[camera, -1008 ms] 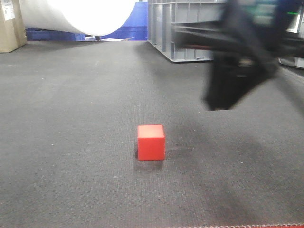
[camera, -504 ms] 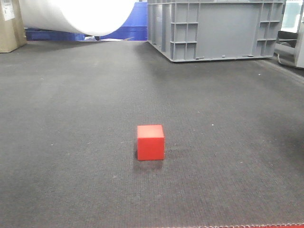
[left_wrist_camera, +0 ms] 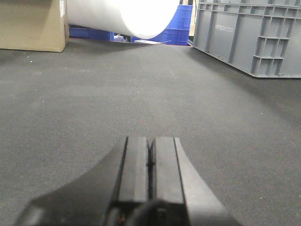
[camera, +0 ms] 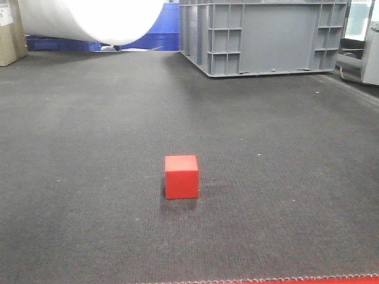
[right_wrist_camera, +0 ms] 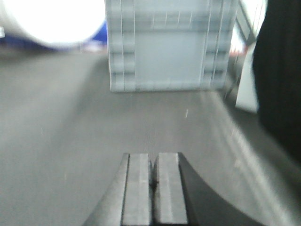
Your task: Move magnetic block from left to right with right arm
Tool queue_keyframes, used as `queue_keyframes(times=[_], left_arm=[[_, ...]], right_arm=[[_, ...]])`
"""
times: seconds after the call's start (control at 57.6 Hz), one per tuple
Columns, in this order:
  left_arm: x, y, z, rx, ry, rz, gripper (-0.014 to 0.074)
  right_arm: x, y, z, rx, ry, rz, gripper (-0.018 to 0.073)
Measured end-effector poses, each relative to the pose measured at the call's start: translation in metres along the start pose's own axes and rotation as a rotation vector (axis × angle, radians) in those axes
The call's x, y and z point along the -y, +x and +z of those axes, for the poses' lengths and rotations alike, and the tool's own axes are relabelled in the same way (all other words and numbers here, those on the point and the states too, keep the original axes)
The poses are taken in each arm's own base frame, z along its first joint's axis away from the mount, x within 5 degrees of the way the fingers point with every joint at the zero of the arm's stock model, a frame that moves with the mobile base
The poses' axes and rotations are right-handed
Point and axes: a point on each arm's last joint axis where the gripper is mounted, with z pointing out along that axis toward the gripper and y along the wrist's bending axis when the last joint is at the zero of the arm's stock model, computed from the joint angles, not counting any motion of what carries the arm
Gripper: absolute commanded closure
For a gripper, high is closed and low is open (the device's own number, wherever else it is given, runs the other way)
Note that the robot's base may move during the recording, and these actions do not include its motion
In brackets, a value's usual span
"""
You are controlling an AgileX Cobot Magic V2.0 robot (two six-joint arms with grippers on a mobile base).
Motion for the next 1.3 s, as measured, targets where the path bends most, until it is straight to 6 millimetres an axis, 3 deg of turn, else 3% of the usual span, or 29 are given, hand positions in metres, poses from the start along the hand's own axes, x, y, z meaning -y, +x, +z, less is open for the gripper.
queue_keyframes(times=[0.156, 0.521, 0.643, 0.816, 1.303], left_arm=[[0.000, 0.000, 0.000, 0.000, 0.000, 0.000, 0.0722], [0.000, 0.000, 0.000, 0.000, 0.000, 0.000, 0.0722], [0.000, 0.000, 0.000, 0.000, 0.000, 0.000, 0.0722], [0.000, 0.000, 0.000, 0.000, 0.000, 0.000, 0.0722], [0.000, 0.000, 0.000, 0.000, 0.000, 0.000, 0.0722]], right_arm=[[0.000, -0.005, -0.014, 0.079, -0.005, -0.002, 0.0503], [0.000, -0.004, -0.015, 0.081, -0.005, -0.002, 0.0503], [0.001, 0.010, -0.016, 0.080, -0.006, -0.002, 0.0503], [0.003, 0.046, -0.022, 0.056, -0.004, -0.002, 0.0503], [0.004, 0.052, -0.025, 0.029, -0.001, -0.002, 0.0503]])
